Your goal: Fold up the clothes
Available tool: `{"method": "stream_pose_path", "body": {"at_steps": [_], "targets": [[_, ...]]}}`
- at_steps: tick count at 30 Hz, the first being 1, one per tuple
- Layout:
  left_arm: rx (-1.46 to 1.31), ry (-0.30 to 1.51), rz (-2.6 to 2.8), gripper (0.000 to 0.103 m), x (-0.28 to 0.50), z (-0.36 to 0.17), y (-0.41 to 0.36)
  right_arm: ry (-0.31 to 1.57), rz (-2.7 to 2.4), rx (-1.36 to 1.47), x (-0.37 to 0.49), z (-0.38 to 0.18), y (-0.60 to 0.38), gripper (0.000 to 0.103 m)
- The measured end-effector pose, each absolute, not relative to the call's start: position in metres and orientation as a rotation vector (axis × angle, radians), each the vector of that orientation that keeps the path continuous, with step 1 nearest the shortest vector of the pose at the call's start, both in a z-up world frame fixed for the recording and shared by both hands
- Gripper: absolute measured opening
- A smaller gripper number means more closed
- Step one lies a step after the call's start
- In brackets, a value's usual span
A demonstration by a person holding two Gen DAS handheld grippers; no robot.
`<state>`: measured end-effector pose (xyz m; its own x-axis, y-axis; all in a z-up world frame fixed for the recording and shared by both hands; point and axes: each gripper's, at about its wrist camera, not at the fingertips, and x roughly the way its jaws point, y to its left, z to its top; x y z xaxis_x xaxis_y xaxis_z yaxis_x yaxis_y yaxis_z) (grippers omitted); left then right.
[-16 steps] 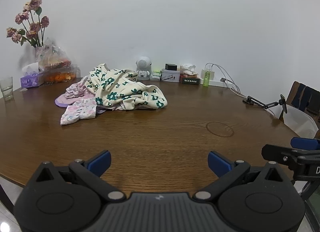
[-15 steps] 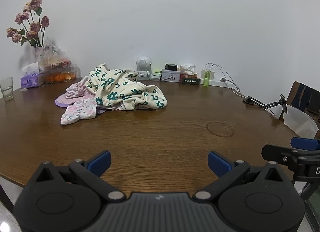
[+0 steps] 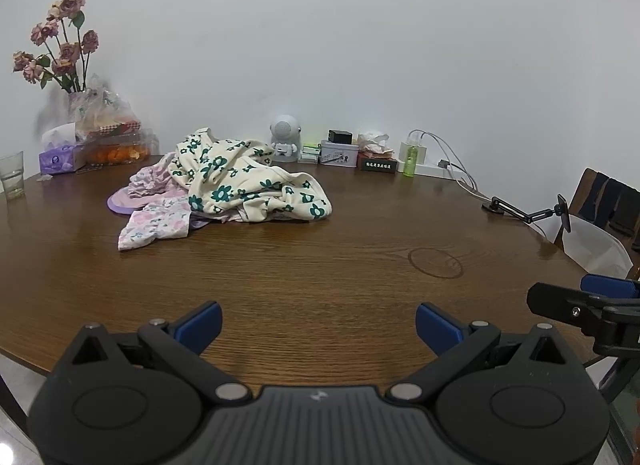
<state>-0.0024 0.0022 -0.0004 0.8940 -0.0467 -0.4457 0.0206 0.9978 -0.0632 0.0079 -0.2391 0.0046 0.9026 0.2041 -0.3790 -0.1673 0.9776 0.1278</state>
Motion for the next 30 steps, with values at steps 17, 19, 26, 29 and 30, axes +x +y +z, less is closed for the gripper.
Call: {"method": "stream_pose_path", "body": {"at_steps": [17,19,26,29,30], "targets": [[-0.034,0.462,-0.029,0.103,-0.002,0.000,0.000,0.391,0.191,0.093,0.006,0.005,-0.236,0.103],[-0.032,0.464,-0.030,0.103,-0.001,-0.001,0.000,0.391,0.191,0.094,0.006,0.004,-0.237,0.103],[-0.032,0.470,-0.039,0.103,-0.001,-0.006,0.001,0.392,0.200,0.102,0.006,0.001,-0.239,0.103],[-0.044,0.476,-0.041,0.103,0.000,-0.008,0.003,0.387,0.203,0.106,0.005,-0.002,-0.239,0.103],[-0.045,0.477,-0.042,0.103,0.000,-0.009,0.003,0.390,0.205,0.108,0.006,-0.003,-0.239,0.103]]}}
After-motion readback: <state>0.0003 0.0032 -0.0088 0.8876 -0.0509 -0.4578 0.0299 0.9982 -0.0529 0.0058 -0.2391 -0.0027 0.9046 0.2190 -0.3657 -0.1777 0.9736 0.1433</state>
